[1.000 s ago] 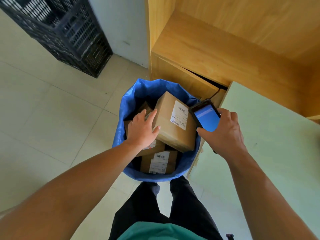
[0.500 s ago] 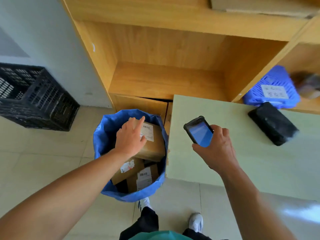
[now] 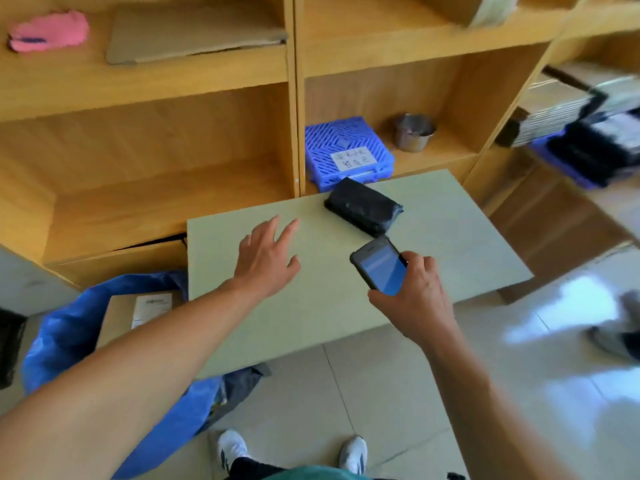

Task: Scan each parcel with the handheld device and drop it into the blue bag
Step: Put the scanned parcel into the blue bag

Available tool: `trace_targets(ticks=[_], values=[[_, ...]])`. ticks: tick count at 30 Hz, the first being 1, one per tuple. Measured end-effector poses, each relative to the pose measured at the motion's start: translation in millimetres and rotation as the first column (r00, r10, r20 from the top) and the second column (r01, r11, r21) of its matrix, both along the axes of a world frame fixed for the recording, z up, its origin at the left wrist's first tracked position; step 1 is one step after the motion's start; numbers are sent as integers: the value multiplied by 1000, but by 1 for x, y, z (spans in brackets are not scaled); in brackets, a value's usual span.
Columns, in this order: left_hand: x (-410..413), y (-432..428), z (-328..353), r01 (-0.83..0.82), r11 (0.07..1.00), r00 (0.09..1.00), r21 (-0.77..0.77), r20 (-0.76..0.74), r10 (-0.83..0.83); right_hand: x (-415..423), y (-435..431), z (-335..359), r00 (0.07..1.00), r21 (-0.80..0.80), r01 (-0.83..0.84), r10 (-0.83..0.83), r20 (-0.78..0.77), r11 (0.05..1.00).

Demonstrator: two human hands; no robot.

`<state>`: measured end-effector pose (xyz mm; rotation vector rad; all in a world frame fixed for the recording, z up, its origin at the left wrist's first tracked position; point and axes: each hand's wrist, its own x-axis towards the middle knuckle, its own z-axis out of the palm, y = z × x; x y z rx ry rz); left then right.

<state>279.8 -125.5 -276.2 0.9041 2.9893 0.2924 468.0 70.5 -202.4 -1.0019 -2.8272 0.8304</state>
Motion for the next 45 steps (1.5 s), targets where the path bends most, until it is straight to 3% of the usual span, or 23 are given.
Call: trace_targets(ticks=[7, 15, 20, 25, 29, 34, 38, 45], values=[[11, 115, 4, 141, 990, 990, -5, -5, -141, 25, 87, -8, 996, 6, 85, -85, 30, 996], [-61, 185, -26, 297, 945, 953, -141, -23, -303, -23, 136, -38, 986, -43, 136, -130, 105, 990], [-95, 240, -50, 398, 892, 916, -214, 41, -398, -49, 176, -55, 975, -48, 178, -170, 145, 983], [-108, 289, -86, 443, 881, 886, -166, 233, -401, -67, 216, -78, 968, -40, 164, -153, 201, 986], [-114, 316, -131, 511, 810, 857, -287, 232, -459, -78, 245, -104, 965, -75, 132, -111, 237, 988], [-116, 337, -170, 509, 746, 854, -430, 142, -501, -77, 282, -129, 956, -96, 126, -95, 278, 987], [-122, 347, -176, 435, 751, 897, -497, 165, -410, -70, 304, -136, 953, -92, 134, -102, 286, 987], [-138, 360, -174, 422, 800, 904, -427, 133, -406, -61, 323, -135, 957, -110, 153, -119, 266, 982]])
